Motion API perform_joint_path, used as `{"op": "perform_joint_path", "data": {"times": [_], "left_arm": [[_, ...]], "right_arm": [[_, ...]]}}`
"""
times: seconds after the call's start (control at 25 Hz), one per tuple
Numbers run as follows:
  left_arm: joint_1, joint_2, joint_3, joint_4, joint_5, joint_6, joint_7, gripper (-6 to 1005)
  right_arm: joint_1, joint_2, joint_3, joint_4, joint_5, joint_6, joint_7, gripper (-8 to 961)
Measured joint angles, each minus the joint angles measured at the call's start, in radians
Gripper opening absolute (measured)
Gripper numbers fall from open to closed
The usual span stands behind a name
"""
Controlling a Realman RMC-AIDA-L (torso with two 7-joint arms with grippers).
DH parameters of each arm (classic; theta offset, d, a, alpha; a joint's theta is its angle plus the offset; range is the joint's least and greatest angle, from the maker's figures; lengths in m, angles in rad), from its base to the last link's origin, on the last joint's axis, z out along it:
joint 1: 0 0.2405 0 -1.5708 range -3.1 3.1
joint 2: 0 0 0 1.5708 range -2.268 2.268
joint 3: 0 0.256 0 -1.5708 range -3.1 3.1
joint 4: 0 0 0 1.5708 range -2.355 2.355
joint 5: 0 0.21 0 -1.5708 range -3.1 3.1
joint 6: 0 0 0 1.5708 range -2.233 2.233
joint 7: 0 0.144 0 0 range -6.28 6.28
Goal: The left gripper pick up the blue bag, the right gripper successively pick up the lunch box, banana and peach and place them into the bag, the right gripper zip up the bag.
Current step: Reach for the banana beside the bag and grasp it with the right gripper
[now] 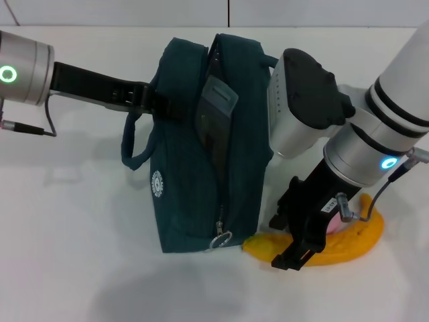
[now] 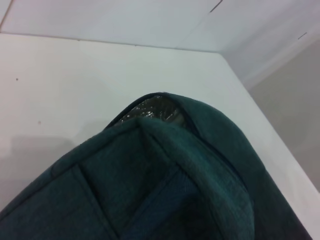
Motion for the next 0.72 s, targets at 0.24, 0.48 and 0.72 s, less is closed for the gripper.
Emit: {"op": "perform_joint_path", "data": {"times": [0.24, 0.48, 0.72], "left_arm": [[-0.001, 0.002, 0.000, 0.000, -0.011, 0.000, 0.000, 70], [-0.007, 0.004, 0.000, -0.008, -0.012, -0.001, 0.004, 71], [-0.008, 0.006, 0.000, -0.009, -0.013, -0.002, 0.005, 71]], "right_arm": [[0.002, 0.002, -0.006, 0.042, 0.004, 0.009, 0.000, 644], [0.003, 0.002, -0.008, 0.082, 0.008, 0.035, 0.000, 644], [0.005, 0.002, -0.023, 0.091, 0.001, 0.054, 0.000, 644]]}}
